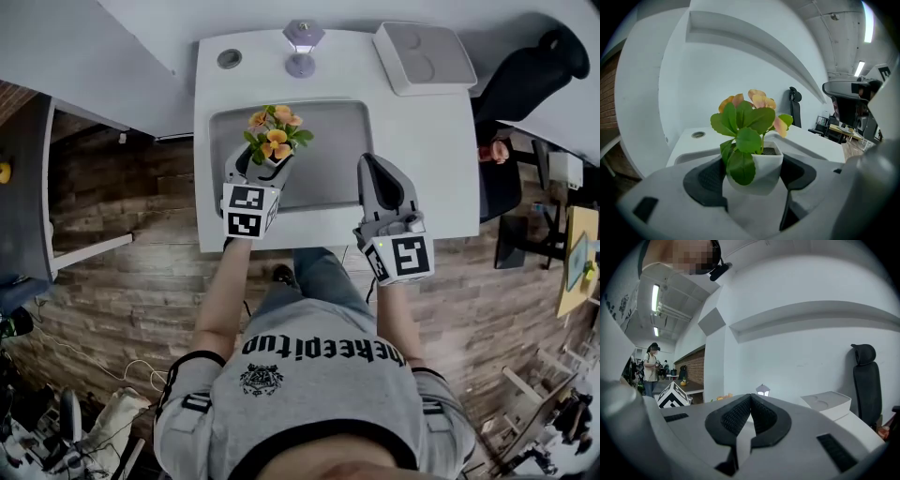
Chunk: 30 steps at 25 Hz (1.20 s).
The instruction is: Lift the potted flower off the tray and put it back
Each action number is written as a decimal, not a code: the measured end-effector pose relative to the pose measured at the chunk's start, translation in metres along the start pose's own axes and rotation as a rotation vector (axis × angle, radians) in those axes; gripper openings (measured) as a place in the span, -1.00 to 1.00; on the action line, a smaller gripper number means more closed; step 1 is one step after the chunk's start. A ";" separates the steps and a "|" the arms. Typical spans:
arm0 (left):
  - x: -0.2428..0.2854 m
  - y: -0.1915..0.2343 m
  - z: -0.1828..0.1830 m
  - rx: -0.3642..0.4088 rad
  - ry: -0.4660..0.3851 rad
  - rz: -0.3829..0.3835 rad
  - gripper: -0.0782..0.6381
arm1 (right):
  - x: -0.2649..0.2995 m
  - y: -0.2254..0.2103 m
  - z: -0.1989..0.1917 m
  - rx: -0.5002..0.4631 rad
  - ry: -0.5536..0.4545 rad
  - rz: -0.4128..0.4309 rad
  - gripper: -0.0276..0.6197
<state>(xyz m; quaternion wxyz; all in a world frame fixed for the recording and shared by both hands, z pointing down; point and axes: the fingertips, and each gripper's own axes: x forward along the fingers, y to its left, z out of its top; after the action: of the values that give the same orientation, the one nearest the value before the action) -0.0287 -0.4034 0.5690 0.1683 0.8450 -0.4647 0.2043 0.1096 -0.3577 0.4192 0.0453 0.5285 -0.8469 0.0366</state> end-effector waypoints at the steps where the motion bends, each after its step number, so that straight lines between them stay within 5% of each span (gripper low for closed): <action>1: 0.003 0.000 -0.001 -0.001 0.005 0.000 0.20 | 0.001 -0.001 -0.001 0.001 0.003 0.000 -0.91; 30: 0.028 0.003 -0.016 0.027 0.013 -0.033 0.20 | 0.023 0.002 -0.014 -0.001 0.045 0.020 -0.91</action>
<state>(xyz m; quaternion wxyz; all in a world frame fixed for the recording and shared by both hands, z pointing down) -0.0203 -0.4174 0.5974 0.1631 0.8534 -0.4468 0.2131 0.0985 -0.3761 0.4357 0.0644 0.5189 -0.8510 0.0488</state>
